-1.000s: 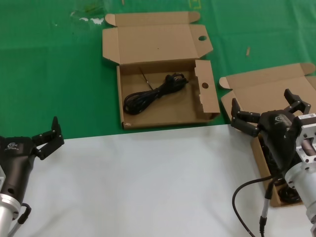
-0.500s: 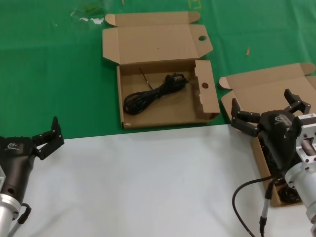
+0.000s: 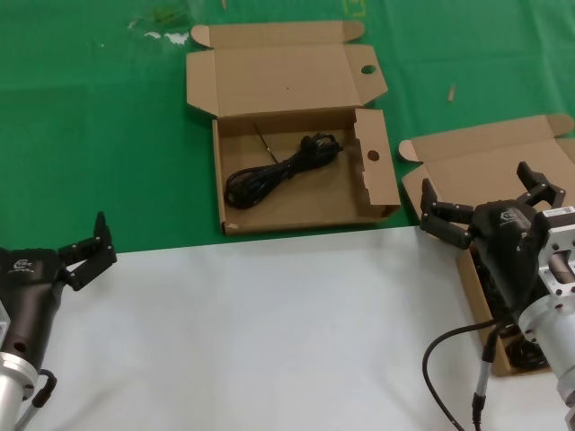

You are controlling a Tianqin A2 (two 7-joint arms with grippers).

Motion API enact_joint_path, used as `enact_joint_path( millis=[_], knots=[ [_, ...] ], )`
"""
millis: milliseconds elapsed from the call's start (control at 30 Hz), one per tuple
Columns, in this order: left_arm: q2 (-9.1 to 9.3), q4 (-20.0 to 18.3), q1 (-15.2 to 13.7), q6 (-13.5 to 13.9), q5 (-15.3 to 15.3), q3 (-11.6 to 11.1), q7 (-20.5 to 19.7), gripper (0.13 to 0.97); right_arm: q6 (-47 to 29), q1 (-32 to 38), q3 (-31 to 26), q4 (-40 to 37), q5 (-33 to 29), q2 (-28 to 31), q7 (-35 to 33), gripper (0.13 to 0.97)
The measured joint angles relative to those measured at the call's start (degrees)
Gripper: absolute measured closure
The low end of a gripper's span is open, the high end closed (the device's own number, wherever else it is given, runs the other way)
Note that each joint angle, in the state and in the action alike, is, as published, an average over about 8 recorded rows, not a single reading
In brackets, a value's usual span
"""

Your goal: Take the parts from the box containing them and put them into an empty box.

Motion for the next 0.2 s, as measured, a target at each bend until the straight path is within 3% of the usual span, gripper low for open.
enact_joint_path(
  millis=[200],
  knots=[
    [0.00, 0.00, 0.00, 0.00, 0.00, 0.00, 0.00, 0.132, 0.00, 0.00, 0.00, 0.00, 0.00, 0.00, 0.00, 0.129]
  ],
)
